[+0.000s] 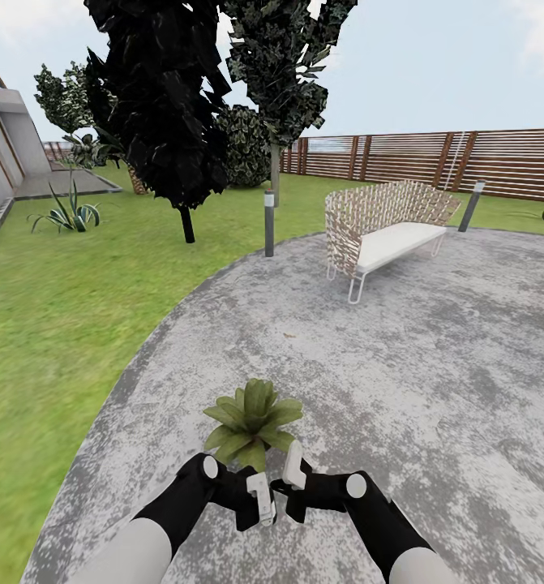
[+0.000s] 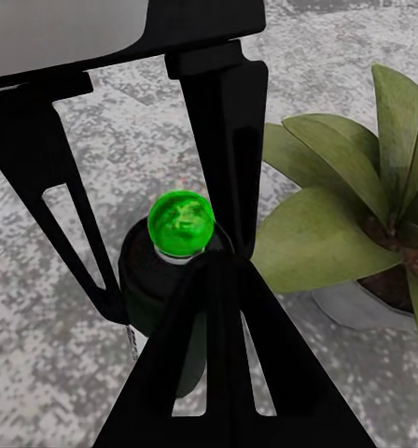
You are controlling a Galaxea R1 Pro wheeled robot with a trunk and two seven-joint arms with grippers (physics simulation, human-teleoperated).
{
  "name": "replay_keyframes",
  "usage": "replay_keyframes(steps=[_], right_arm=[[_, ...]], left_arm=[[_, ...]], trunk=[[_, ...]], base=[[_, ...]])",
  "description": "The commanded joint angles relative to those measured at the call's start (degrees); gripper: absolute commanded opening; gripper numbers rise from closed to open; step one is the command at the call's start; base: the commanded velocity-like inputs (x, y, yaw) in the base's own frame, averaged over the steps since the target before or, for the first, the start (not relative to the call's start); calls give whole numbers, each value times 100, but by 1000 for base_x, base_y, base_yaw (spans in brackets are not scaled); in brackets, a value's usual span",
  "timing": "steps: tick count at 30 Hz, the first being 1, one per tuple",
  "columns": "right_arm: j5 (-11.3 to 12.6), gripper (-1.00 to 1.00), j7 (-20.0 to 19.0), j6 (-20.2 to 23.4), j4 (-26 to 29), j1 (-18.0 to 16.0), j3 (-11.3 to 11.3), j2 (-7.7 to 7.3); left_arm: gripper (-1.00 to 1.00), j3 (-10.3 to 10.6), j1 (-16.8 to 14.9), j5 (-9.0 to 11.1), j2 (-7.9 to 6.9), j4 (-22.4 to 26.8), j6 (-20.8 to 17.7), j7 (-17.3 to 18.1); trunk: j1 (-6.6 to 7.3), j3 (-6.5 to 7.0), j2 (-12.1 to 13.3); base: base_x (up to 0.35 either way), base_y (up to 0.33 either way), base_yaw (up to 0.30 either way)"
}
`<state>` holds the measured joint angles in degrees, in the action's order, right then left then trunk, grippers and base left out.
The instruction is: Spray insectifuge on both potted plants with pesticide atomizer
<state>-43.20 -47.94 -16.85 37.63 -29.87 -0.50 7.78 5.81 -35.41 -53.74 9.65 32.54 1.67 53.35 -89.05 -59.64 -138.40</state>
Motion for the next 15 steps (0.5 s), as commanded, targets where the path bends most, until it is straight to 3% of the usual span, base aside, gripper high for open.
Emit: replay_keyframes(steps=[1, 12, 15], right_arm=[[-48, -100, -5, -29, 7, -2, 6, 1], [-48, -100, -5, -29, 1, -2, 6, 0], [-48, -100, -5, -29, -3, -2, 6, -4]], left_arm=[[-100, -1, -1, -37, 2, 8, 17, 17], [-100, 12, 6, -91, -87, -5, 8, 22], [-100, 5, 7, -105, -208, 4, 3, 25]], trunk=[[1, -5, -2], [1, -5, -2], [1, -5, -2]], base=[[0, 0, 0], [0, 0, 0], [0, 0, 0]])
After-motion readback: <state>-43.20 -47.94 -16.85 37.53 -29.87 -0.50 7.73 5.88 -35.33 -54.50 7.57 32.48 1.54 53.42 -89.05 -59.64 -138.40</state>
